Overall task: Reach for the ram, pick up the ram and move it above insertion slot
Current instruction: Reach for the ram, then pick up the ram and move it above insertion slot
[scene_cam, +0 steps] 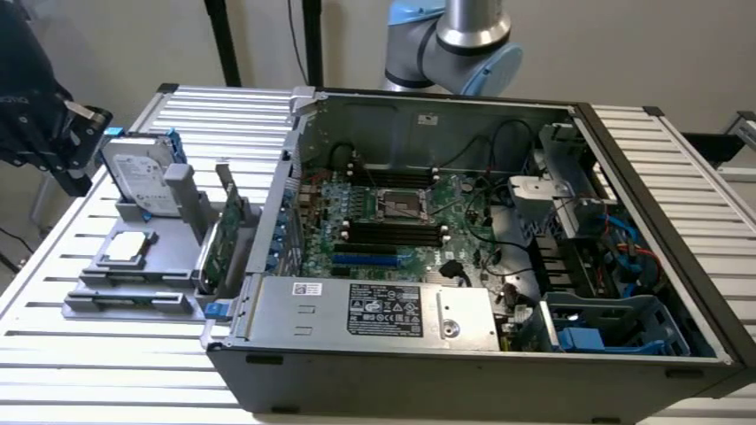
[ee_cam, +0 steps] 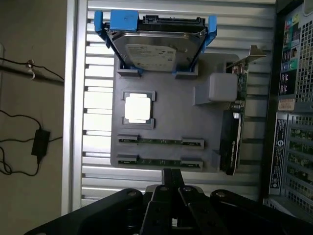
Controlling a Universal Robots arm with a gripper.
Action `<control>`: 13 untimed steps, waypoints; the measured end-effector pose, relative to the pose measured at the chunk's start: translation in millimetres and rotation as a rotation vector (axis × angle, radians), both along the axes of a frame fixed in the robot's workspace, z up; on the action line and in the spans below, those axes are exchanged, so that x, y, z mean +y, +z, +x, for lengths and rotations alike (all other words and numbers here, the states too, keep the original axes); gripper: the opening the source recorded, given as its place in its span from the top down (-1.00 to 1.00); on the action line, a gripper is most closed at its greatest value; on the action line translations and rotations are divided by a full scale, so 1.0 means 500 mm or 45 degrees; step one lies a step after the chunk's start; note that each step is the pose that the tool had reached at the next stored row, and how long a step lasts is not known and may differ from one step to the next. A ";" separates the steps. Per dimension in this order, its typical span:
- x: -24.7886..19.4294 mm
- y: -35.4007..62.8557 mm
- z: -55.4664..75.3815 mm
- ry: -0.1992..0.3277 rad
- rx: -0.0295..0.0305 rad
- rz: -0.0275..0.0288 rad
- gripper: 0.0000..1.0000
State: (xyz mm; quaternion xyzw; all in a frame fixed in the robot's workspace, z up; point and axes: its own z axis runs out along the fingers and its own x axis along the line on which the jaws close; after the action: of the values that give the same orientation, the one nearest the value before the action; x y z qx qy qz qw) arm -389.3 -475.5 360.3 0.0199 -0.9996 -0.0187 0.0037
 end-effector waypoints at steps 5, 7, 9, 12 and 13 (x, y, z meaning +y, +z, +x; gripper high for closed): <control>-0.0004 0.000 0.000 0.000 0.0000 0.0004 0.79; -0.0005 0.000 0.000 0.000 0.0000 0.0004 0.79; -0.0005 0.000 0.000 0.000 0.0000 0.0004 0.79; -0.0005 0.000 0.000 0.000 0.0000 0.0004 0.79; -0.0005 0.000 0.000 0.000 0.0000 0.0005 0.79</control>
State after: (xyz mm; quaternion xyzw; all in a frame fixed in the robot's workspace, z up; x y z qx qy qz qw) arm -389.3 -475.7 360.3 0.0199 -0.9996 -0.0189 0.0037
